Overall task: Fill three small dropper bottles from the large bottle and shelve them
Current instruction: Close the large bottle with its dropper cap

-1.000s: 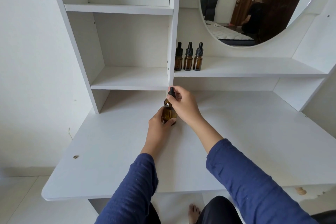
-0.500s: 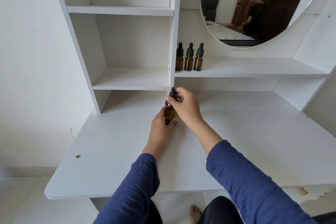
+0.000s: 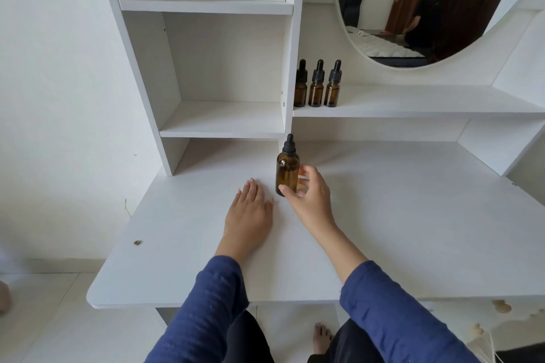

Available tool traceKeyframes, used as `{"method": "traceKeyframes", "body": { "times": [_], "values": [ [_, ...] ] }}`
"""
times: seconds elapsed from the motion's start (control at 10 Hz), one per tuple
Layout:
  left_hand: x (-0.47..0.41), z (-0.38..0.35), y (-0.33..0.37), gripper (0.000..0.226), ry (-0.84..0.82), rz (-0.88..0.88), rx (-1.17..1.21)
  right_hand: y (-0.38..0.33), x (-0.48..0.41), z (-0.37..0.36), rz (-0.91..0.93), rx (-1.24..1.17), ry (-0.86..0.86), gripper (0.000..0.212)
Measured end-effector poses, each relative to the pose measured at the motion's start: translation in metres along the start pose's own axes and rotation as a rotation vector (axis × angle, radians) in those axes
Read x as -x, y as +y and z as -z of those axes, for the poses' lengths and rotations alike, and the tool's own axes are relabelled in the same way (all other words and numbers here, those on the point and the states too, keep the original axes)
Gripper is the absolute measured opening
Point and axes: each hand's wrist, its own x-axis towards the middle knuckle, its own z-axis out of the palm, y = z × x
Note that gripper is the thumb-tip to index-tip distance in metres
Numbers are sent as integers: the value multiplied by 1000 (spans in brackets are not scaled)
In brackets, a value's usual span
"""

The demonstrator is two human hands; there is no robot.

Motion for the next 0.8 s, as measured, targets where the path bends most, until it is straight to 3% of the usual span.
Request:
{"method": "traceKeyframes", "body": {
  "times": [0.2,0.8],
  "values": [
    [0,0,-2,55,-14,-1,-23,2,-2,-4,23,22,32,43],
    [0,1,-2,55,-32,8,-35,6,-20,-9,-8,53,6,39]
  ]
}}
